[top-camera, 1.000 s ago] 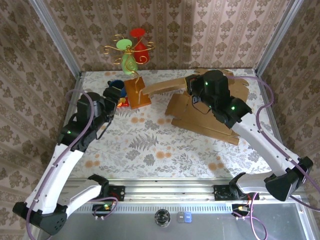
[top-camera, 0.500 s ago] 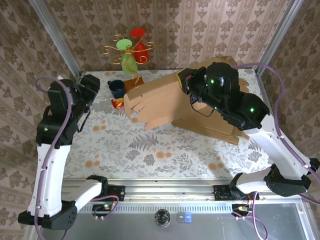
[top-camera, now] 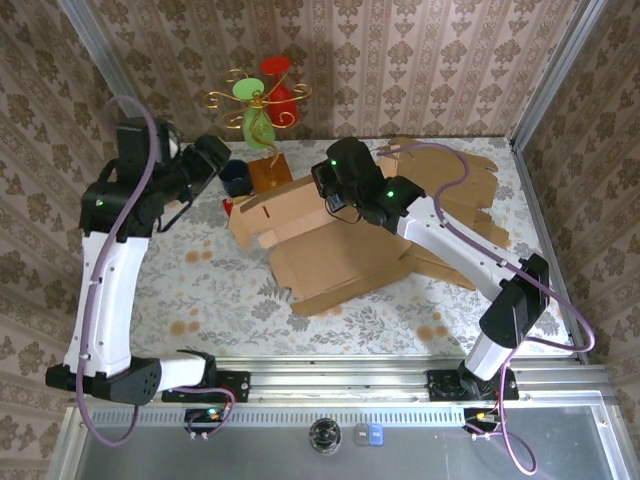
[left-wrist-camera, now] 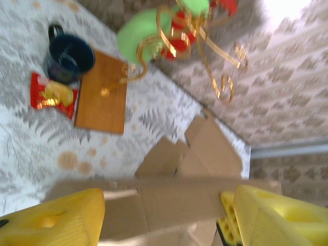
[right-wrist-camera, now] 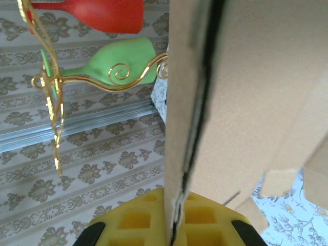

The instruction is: Fold the paper box

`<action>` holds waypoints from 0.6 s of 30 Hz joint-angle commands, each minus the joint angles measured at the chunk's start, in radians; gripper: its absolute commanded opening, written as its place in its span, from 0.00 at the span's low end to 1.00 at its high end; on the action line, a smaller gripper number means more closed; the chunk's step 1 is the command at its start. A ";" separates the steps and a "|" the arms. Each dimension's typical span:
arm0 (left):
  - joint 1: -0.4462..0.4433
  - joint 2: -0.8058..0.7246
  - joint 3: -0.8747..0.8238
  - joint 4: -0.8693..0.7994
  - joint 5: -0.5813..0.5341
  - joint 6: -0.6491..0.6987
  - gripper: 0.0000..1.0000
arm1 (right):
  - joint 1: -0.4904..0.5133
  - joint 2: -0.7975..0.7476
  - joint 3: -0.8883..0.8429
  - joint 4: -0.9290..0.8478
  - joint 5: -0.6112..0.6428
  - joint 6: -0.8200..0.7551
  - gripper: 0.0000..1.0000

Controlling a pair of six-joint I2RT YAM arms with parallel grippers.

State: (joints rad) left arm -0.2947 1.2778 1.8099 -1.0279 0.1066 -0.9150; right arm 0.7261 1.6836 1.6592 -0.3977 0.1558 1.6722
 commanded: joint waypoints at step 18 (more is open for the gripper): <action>-0.099 0.028 -0.219 0.028 0.047 -0.076 0.67 | -0.011 -0.027 -0.066 0.133 -0.044 0.105 0.00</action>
State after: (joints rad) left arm -0.3805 1.2999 1.6188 -1.0325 0.1268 -0.9585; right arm 0.7223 1.6840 1.5993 -0.3004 0.1188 1.7554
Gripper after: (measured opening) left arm 0.670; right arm 0.066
